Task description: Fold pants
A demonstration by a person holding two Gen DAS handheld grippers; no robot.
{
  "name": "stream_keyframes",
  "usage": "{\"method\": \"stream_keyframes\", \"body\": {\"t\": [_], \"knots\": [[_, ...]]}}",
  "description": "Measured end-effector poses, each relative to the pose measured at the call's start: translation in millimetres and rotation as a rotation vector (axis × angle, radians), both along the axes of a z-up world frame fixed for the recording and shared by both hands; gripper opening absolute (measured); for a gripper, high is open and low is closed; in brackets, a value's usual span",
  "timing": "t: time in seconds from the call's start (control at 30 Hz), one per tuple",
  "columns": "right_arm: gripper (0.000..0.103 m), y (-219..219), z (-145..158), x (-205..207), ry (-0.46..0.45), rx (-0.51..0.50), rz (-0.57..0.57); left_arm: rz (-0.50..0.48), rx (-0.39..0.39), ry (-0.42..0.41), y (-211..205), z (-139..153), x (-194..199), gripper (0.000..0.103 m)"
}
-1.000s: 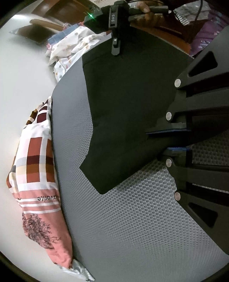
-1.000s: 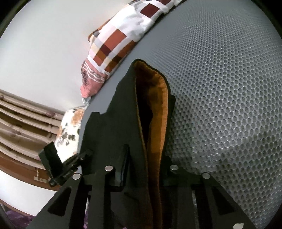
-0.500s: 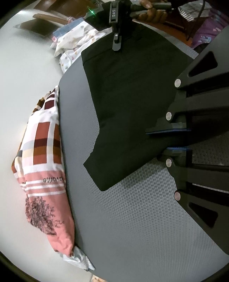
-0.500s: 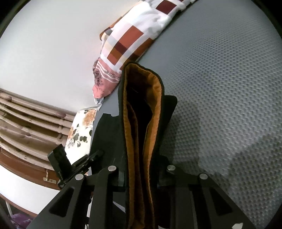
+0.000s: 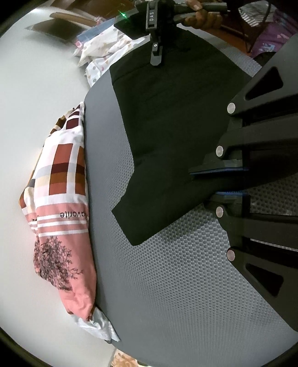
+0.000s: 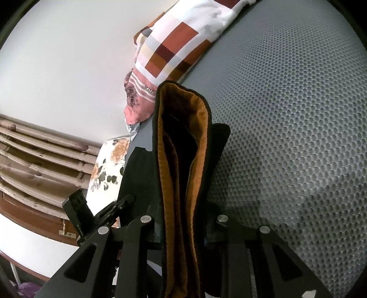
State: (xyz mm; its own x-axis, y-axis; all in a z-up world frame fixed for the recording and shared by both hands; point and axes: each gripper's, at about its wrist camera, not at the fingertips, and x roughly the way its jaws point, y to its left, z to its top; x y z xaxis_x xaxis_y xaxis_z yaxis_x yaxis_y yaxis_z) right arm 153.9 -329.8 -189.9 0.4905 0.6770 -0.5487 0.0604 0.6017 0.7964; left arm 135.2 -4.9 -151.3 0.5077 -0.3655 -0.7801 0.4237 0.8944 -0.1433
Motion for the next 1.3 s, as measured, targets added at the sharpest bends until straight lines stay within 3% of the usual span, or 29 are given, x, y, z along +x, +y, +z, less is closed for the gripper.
{"method": "stream_keyframes", "body": {"t": [0.33,0.73,0.97,1.07,1.2,1.3], "knots": [[0.021,9.7,-1.4,5.6,0.001,-0.006,0.012,0.026,-0.012,-0.002,15.2,0.0,4.5,0.012],[0.021,16.2,-8.0,5.5,0.016,-0.039,0.01,0.028,-0.03,0.082,26.2,-18.4,13.1,0.013],[0.033,15.0,-14.3,2.3,0.028,-0.06,-0.008,0.055,-0.088,0.17,41.3,-32.4,22.5,0.043],[0.039,10.9,-19.7,0.3,0.034,-0.042,-0.018,0.037,-0.11,0.192,42.1,-37.2,23.1,0.047],[0.04,10.7,-23.9,-2.1,0.033,-0.039,-0.006,-0.018,-0.195,0.269,39.4,-46.2,24.6,0.058],[0.04,14.6,-27.9,-1.0,0.043,-0.056,0.005,-0.041,-0.213,0.259,34.9,-46.8,22.0,0.068]]}}
